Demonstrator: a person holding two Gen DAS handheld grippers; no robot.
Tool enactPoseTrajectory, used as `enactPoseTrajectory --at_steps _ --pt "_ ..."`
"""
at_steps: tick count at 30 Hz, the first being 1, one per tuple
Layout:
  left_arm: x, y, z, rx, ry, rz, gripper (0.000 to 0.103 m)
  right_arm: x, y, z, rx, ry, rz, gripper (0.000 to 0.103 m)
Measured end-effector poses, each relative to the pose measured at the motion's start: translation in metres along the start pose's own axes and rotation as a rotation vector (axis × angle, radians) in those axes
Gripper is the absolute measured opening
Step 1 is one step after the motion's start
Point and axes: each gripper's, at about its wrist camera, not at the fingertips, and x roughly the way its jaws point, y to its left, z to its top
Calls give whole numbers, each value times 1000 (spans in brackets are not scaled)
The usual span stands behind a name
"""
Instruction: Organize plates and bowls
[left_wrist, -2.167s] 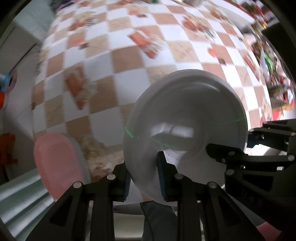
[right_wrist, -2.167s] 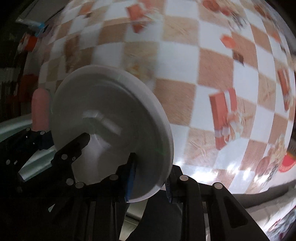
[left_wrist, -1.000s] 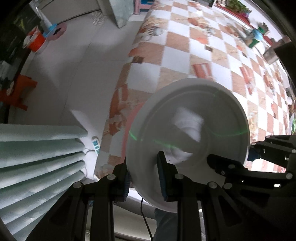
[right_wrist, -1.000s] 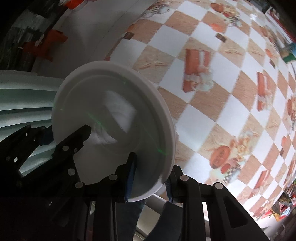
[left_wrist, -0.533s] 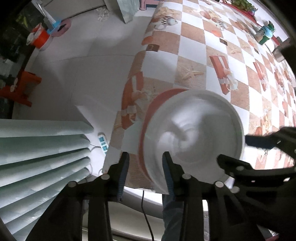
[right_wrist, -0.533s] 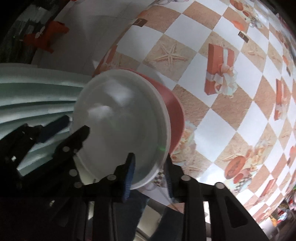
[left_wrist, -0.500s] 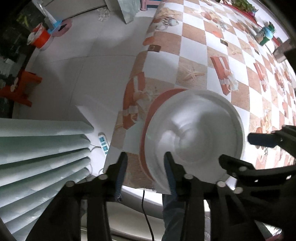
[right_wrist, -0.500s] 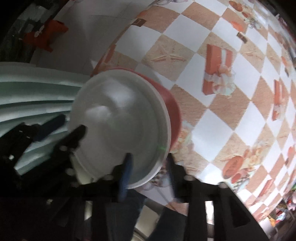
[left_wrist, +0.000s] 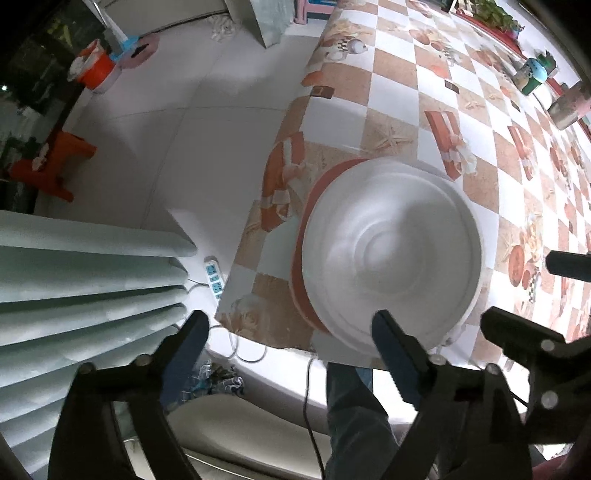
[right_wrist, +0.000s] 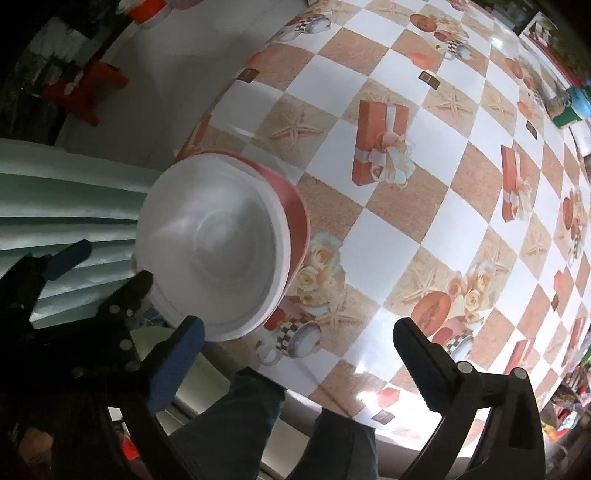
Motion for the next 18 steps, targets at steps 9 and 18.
enactPoseTrajectory --at_steps 9,18 --pt "-10 -1 -1 -16 -27 -8 94 -14 6 1 -4 -29 -26 103" --pt "-17 -10 -2 40 -39 -28 94 -25 8 4 7 -24 -35 103"
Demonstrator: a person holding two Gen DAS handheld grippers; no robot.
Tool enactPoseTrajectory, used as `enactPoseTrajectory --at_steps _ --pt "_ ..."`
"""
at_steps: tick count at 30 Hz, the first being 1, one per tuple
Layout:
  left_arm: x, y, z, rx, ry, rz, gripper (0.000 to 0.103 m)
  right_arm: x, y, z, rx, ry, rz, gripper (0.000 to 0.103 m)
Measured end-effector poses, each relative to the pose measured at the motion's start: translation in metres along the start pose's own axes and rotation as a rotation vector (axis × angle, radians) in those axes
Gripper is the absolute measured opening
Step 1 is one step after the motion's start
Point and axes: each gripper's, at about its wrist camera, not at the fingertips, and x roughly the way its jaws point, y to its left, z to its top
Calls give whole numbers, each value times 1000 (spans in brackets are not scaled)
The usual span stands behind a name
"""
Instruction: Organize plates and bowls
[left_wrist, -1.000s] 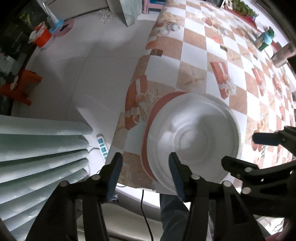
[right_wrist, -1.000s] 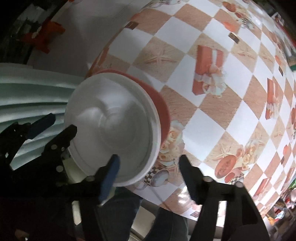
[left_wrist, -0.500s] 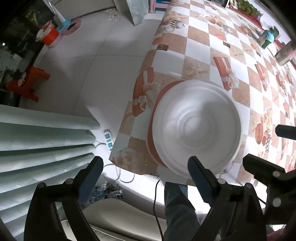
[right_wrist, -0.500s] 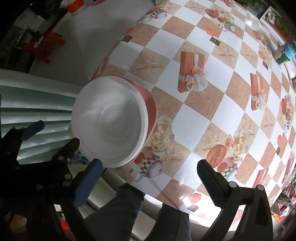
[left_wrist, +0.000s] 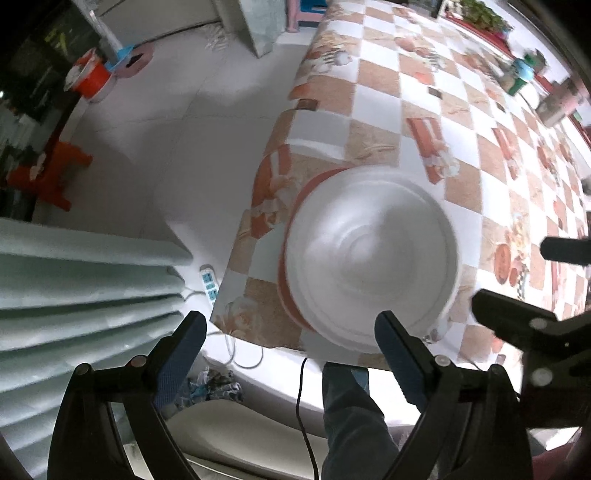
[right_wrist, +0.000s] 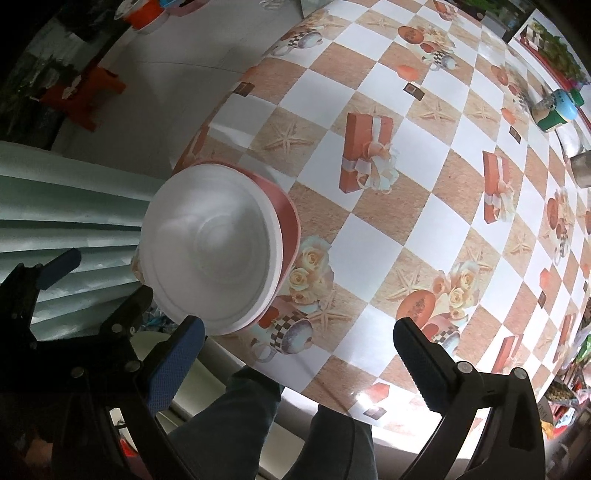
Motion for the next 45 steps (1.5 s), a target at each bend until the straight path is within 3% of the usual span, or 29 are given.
enactPoseTrajectory --at_steps 3,45 --pt "-5 -8 1 51 -20 45 94 -1 6 0 -19 -2 -4 103" --pt "-43 3 11 143 -168 103 94 -30 24 4 26 -125 32 103"
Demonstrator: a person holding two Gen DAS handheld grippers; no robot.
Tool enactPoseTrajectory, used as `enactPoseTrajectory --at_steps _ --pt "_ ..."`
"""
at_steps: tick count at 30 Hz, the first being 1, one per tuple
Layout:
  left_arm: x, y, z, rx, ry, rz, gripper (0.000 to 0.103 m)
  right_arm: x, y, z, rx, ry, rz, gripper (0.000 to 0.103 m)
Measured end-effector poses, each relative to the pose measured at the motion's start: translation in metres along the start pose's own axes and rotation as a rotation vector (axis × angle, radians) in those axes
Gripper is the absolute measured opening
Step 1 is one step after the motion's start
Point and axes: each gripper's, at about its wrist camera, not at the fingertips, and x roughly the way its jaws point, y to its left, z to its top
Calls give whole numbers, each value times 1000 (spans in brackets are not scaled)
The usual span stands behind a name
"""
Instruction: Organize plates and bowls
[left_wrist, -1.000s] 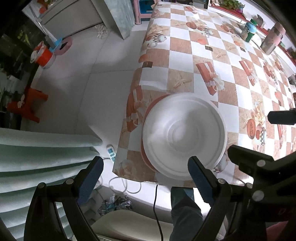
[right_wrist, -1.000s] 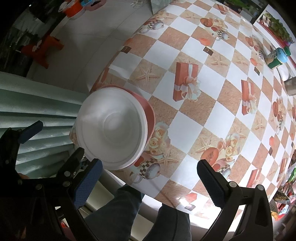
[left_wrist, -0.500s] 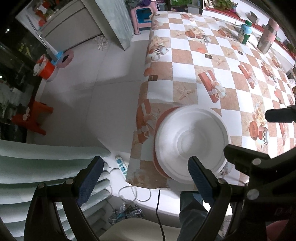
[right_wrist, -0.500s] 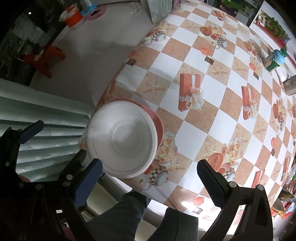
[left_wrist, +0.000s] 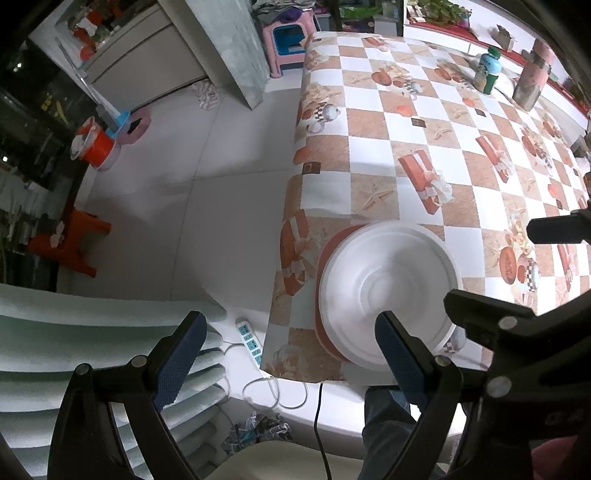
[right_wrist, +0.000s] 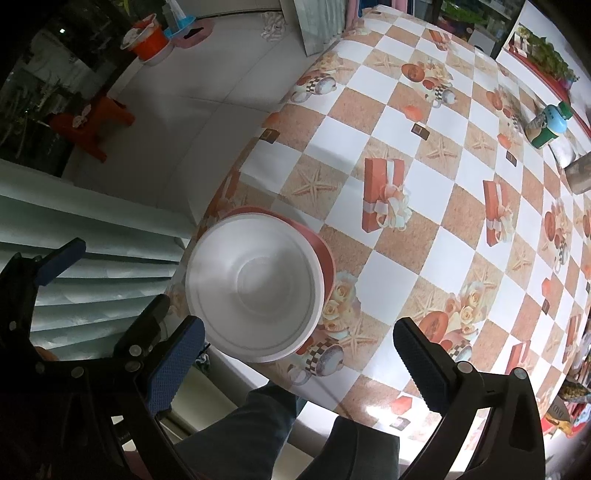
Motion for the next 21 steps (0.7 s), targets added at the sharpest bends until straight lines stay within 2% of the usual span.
enactPoseTrajectory --at_steps 21 --pt "5 1 3 12 2 2 94 1 -3 3 9 6 -3 103"
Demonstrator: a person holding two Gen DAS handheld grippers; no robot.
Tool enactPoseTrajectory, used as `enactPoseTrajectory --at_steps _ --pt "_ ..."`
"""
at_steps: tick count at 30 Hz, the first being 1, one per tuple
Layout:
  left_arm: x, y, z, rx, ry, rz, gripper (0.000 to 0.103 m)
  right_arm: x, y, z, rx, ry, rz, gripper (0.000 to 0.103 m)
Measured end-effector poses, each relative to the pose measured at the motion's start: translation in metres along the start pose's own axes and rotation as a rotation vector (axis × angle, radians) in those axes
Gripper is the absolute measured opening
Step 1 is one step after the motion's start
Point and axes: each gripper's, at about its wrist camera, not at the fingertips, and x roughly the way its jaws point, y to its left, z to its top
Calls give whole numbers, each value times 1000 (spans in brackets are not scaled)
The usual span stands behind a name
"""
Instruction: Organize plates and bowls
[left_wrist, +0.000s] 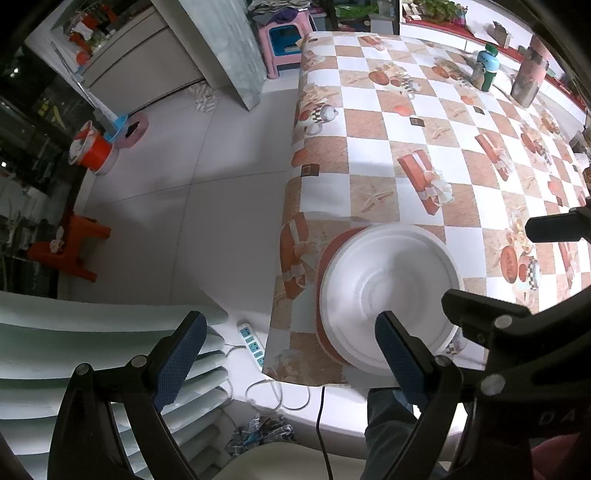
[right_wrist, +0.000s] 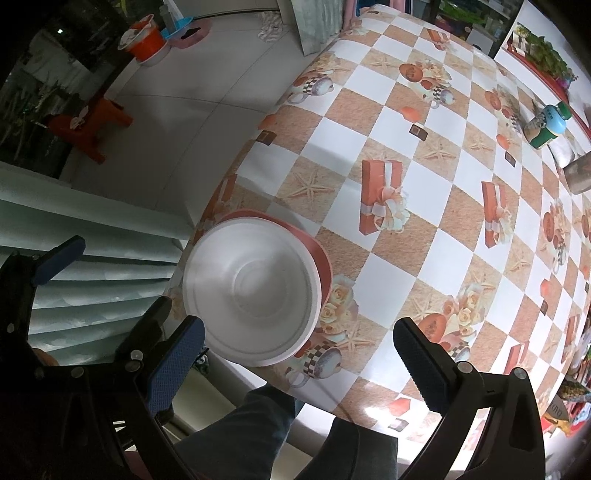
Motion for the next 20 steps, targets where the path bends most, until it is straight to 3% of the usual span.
enactPoseTrajectory --at_steps 15,20 --pt "8 -6 2 20 40 19 94 6 -2 1 -8 9 16 103" --pt "1 -8 3 7 -7 -5 94 6 -3 0 -28 -6 2 103"
